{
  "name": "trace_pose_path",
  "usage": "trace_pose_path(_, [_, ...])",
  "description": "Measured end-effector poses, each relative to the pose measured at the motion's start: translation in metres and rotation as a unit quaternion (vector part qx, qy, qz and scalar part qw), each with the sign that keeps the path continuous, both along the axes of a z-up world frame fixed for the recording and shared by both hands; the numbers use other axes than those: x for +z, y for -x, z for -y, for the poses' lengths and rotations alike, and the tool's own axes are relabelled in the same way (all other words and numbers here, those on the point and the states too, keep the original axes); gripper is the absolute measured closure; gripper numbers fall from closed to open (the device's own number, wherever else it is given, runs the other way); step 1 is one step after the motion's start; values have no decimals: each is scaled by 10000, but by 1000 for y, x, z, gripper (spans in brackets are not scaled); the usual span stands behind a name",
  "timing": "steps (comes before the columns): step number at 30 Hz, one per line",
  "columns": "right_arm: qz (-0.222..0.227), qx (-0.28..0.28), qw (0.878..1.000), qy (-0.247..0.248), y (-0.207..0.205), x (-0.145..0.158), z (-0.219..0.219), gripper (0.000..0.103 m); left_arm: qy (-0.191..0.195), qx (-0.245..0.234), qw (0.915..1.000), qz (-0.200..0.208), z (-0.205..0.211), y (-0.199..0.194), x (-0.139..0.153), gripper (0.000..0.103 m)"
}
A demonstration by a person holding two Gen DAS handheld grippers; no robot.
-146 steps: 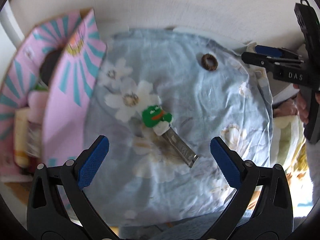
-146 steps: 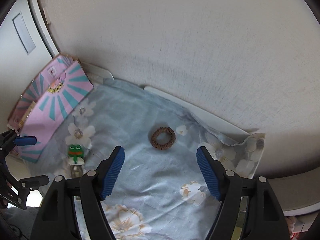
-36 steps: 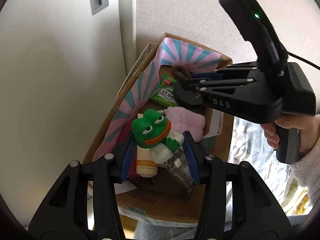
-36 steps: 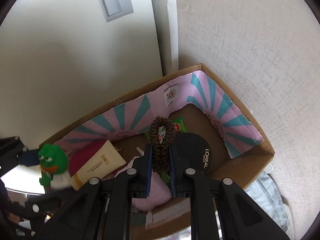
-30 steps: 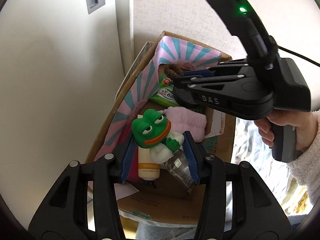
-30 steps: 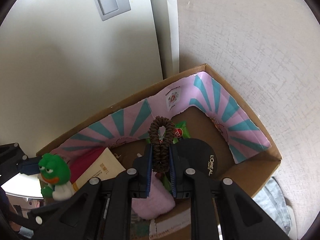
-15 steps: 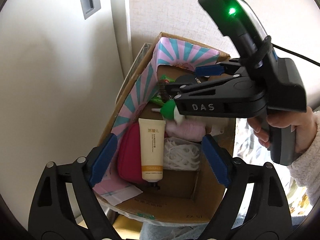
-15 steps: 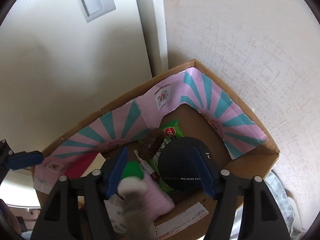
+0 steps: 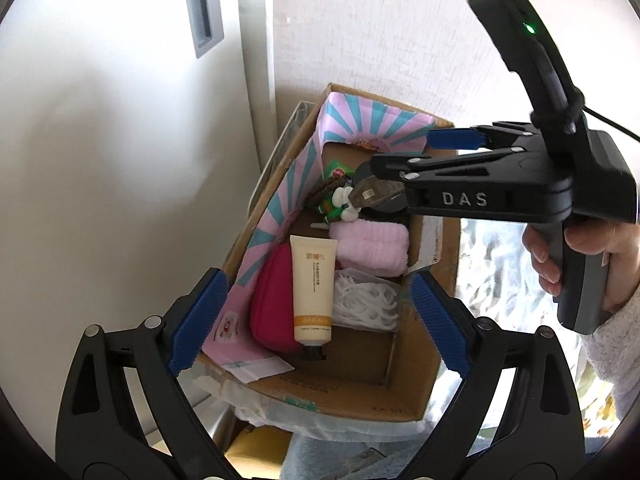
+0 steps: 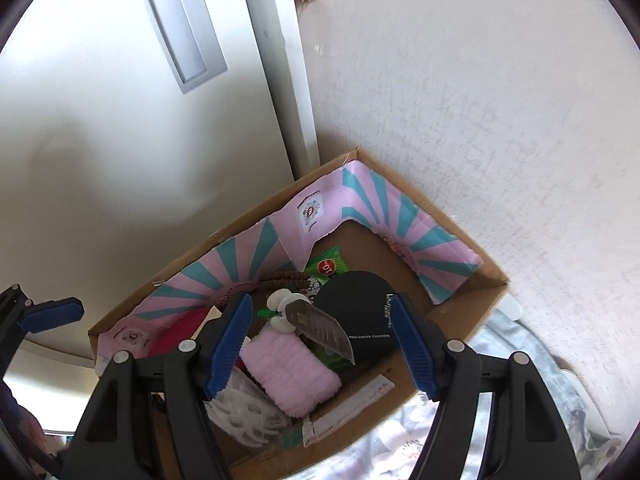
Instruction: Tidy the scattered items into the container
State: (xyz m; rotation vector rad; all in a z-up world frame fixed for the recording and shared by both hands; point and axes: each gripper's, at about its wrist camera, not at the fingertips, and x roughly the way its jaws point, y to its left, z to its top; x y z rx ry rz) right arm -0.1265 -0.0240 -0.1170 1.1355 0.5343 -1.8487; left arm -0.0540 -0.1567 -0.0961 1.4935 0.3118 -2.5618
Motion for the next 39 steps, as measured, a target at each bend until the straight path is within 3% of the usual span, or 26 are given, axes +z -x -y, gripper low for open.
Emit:
trace_pose_path(4, [-233,-40,9997,75,-4,14,-6,36,15,0,9999,-111,-1,-7,13,10])
trace_pose_path(11, [-34,-562,9983,173,0,26,-32,35,82,20,9996,-266,-6,-16,33,10])
trace_pose_path(21, [-267,-1365,9898,320,-8,79,-98,35,274,-184,9978,-572,-25,-17,73,10])
trace_pose_path(28, [-345,-2363,9707,278,-14,100,-158,35,282,-568,9943,-853,-58,-2,102,4])
trace_pose_path(39, [-327,-3692,9288,-26,-34,114,-246,35,462,-1367,9841,-1039,-128,17,126,2])
